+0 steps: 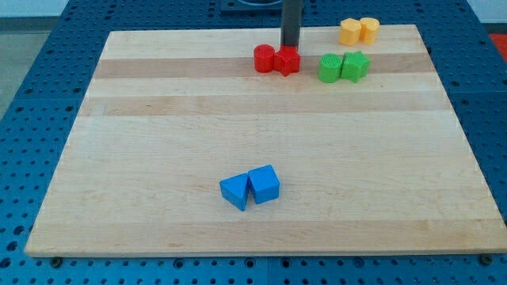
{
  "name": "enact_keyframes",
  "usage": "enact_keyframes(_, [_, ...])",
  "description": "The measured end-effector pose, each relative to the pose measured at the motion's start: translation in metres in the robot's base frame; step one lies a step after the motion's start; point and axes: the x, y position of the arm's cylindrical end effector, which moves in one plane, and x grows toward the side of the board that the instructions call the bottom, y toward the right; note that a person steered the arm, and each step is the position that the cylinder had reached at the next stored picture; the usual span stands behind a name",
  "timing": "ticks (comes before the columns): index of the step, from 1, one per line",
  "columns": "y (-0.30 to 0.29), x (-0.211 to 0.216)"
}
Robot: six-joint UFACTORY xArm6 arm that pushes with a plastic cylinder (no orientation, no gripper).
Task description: Move the red blocks to the left side of the board
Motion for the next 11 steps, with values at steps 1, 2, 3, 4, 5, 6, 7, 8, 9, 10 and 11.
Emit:
enact_keyframes(1, [0.021,-0.004])
enact_keyframes(2, [0.065,-0.009])
enact_keyframes(3, [0.064,-0.003])
enact_keyframes(4, [0.037,-0.001])
enact_keyframes(5, [0.019,0.006])
enact_keyframes(6, [0.023,0.007])
enact_keyframes(7, [0.044,0.008])
enact_keyframes(8, [0.045,0.028])
enact_keyframes(9, [0.028,0.038])
enact_keyframes(10, [-0.024,0.024])
enact_keyframes(11, [-0.088,0.001])
